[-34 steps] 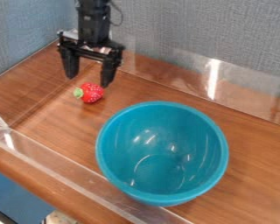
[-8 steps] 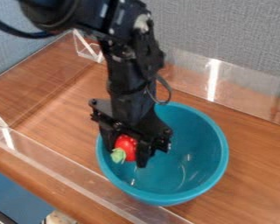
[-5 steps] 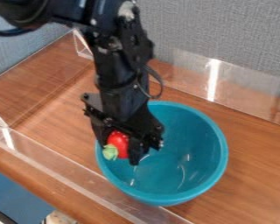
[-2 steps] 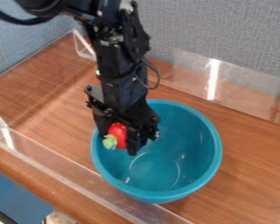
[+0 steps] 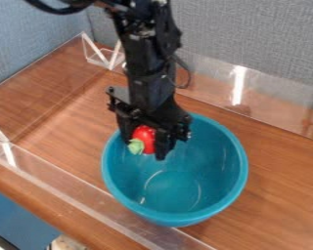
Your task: Put the strawberry in the blue bowl
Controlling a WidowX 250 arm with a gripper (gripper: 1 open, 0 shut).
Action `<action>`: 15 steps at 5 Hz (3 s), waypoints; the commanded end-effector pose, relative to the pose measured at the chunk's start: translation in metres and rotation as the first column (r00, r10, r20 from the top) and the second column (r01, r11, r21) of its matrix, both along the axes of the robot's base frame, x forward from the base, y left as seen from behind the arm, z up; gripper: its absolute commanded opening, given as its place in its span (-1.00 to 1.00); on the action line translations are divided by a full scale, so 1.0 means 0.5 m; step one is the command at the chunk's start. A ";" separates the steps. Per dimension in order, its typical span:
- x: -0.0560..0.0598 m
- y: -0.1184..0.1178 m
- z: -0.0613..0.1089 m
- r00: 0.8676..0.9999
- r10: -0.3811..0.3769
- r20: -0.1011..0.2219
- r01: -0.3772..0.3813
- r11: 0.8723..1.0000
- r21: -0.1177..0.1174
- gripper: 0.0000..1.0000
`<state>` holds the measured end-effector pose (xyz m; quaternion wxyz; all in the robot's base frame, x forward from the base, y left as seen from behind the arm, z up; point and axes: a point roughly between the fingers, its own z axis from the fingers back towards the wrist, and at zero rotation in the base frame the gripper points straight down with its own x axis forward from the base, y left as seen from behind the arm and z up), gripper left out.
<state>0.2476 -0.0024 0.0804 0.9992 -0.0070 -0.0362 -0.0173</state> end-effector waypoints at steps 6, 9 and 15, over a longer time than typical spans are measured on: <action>-0.027 -0.020 -0.075 0.998 -0.056 0.040 0.056 0.998 -0.001 -1.00; -0.016 0.005 -0.032 0.988 -0.145 0.044 0.146 0.989 -0.008 -1.00; -0.027 -0.102 -0.041 1.000 0.005 0.010 -0.005 1.000 -0.021 -1.00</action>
